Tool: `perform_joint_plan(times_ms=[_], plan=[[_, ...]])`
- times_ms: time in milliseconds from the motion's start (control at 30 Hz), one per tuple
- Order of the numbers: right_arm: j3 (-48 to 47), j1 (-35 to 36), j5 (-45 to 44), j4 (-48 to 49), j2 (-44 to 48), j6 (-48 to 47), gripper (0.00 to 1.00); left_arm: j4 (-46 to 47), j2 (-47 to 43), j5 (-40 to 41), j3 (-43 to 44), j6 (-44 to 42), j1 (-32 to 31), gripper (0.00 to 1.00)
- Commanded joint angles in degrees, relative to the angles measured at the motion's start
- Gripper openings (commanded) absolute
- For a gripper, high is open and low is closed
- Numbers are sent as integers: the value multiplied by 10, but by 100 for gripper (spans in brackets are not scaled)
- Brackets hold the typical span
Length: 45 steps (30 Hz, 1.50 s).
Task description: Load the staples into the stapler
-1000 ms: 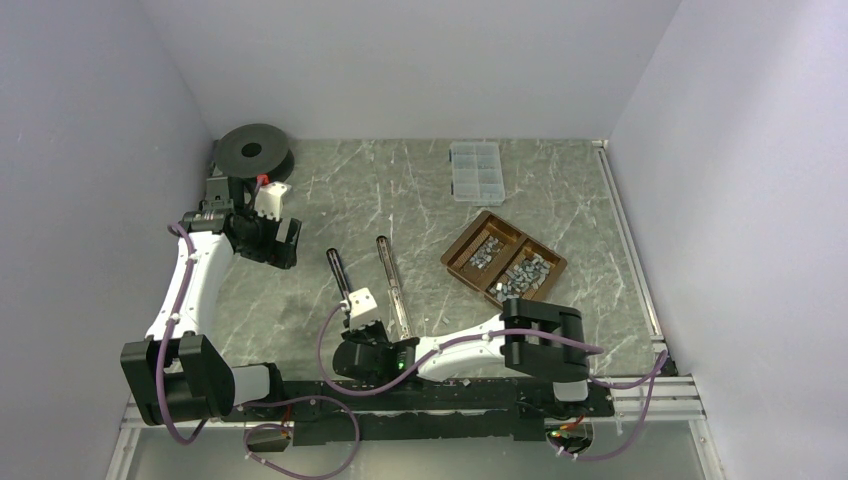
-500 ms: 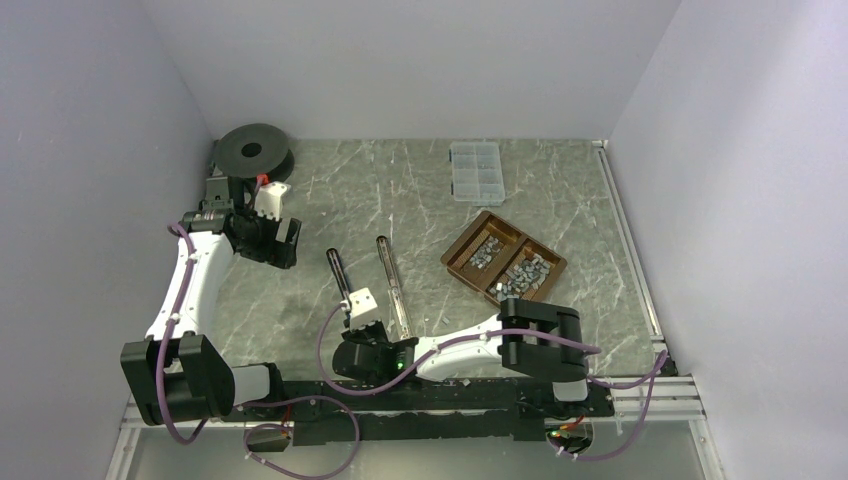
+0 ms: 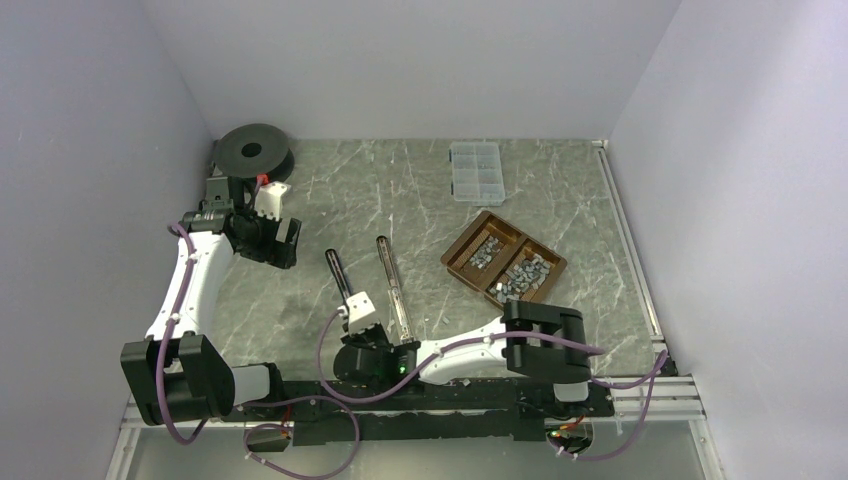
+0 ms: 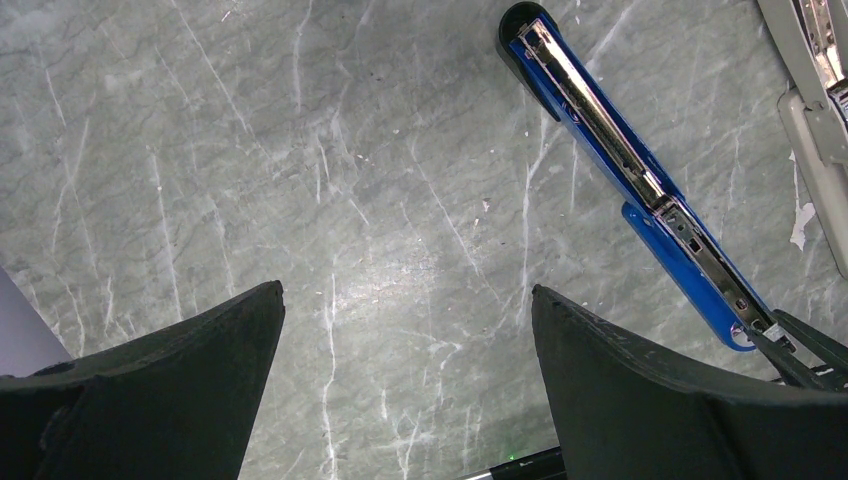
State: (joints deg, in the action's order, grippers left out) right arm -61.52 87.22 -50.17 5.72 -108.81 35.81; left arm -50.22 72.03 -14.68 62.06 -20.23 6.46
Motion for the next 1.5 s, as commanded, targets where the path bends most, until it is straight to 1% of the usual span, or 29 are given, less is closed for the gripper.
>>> perform_joint_plan(times_ms=[0, 500, 1033, 1467], plan=[[1, 11, -28, 26, 31, -19, 0, 10, -13, 0, 7, 12, 1, 99], [14, 11, 1, 63, 32, -34, 0, 11, -14, 0, 6, 13, 1, 99], [21, 11, 4, 87, 44, -54, 0, 10, -10, 0, 8, 11, 1, 99], [27, -9, 35, 69, 26, -10, 0, 12, -9, 1, 5, 11, 1, 99]])
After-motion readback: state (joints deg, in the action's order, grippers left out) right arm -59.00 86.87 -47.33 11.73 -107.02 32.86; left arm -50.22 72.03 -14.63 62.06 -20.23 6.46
